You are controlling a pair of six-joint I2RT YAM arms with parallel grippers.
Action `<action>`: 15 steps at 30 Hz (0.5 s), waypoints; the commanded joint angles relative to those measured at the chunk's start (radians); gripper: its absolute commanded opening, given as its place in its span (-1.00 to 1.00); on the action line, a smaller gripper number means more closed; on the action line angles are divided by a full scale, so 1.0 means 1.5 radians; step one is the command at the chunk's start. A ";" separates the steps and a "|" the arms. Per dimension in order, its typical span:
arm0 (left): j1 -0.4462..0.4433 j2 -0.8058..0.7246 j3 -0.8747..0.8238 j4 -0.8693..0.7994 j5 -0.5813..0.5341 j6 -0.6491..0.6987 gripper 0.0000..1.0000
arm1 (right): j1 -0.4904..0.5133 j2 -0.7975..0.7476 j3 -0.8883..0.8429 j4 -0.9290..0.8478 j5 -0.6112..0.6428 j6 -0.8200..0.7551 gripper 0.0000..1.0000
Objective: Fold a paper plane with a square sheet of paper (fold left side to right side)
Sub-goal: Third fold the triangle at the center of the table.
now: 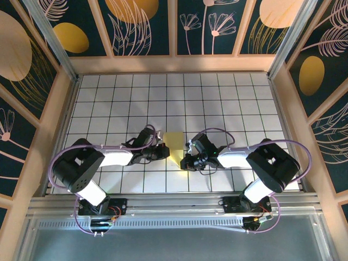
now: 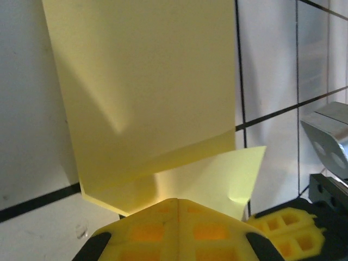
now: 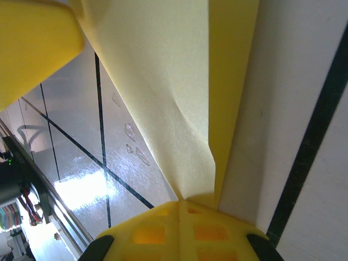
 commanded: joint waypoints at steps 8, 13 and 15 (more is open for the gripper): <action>-0.003 0.038 0.004 0.000 -0.016 -0.018 -0.92 | 0.014 0.033 -0.008 -0.113 0.065 -0.011 -1.00; -0.003 0.049 -0.001 -0.025 -0.022 -0.019 -0.97 | 0.014 0.013 0.028 -0.109 0.044 -0.012 -1.00; -0.003 0.053 -0.001 -0.033 -0.025 -0.019 -1.00 | 0.014 0.005 0.044 -0.102 0.029 -0.007 -1.00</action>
